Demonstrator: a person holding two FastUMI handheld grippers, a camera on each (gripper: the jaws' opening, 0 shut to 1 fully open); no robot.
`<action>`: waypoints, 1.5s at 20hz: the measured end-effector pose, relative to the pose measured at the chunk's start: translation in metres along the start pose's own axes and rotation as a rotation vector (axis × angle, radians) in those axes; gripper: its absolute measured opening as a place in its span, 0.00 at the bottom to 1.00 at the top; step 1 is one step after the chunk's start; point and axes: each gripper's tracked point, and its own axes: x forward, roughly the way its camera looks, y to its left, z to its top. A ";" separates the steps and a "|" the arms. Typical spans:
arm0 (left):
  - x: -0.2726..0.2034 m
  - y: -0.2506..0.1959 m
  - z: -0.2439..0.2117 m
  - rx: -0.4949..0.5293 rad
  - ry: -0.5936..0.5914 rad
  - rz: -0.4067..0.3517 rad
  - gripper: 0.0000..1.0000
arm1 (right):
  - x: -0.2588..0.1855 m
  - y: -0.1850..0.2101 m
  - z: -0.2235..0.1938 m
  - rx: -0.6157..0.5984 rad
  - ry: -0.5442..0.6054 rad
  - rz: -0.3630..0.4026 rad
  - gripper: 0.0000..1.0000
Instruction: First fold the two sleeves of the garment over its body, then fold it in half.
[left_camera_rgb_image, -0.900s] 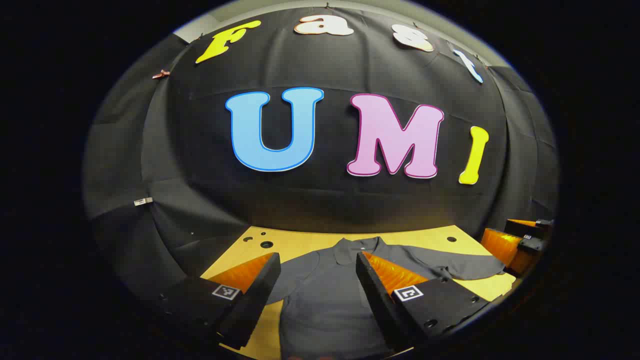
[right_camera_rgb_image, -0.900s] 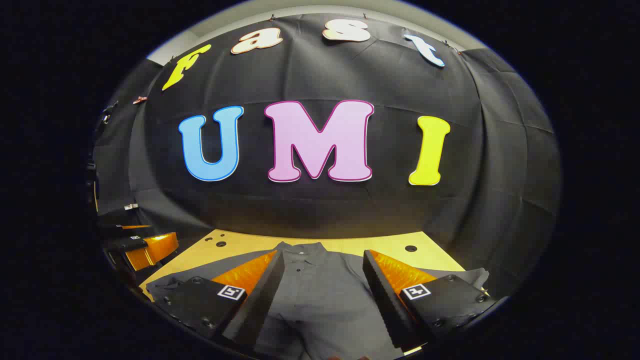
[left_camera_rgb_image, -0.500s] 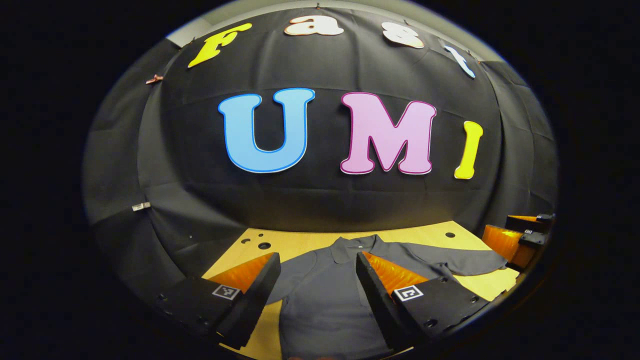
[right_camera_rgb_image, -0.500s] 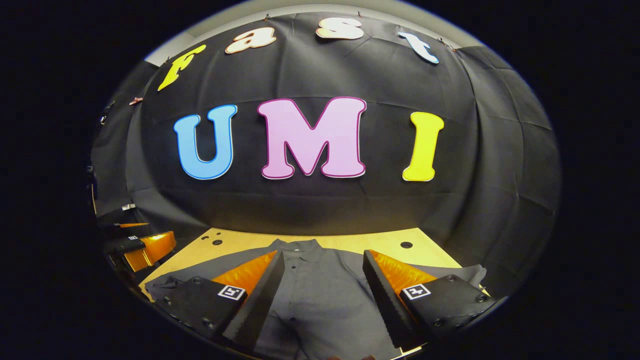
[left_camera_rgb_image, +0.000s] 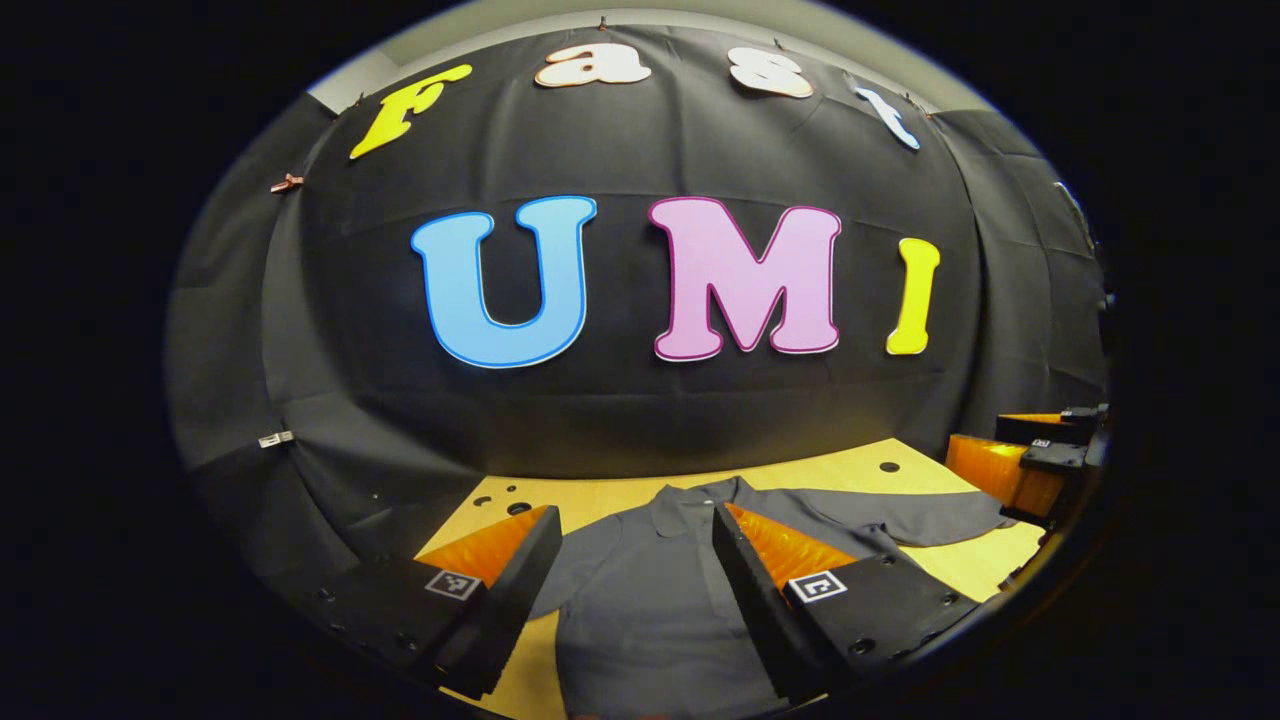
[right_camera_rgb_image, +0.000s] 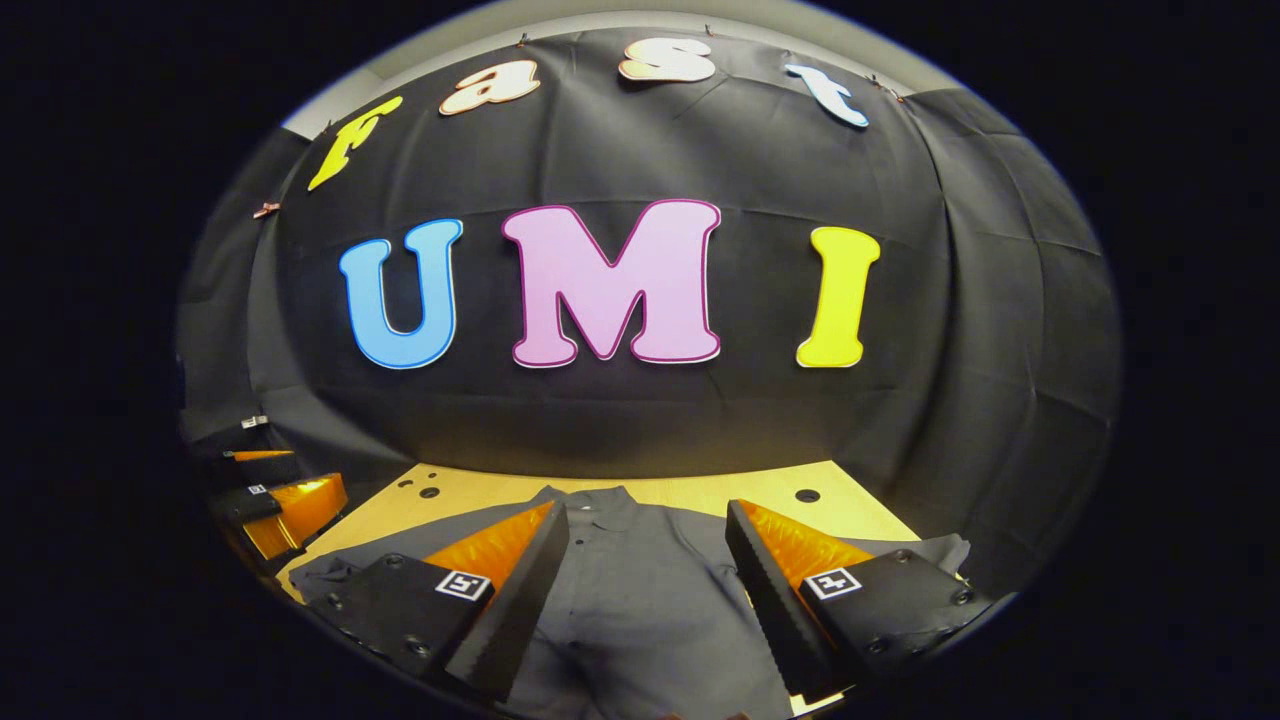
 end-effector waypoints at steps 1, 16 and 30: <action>0.000 -0.002 0.001 0.002 0.002 -0.005 0.95 | 0.001 -0.004 -0.001 -0.003 0.003 -0.006 0.98; 0.009 -0.005 -0.025 -0.038 0.076 0.047 0.96 | 0.020 -0.098 -0.037 0.066 0.094 -0.178 0.96; 0.038 -0.035 -0.061 -0.105 0.203 0.123 0.96 | 0.061 -0.238 -0.109 0.156 0.235 -0.369 0.97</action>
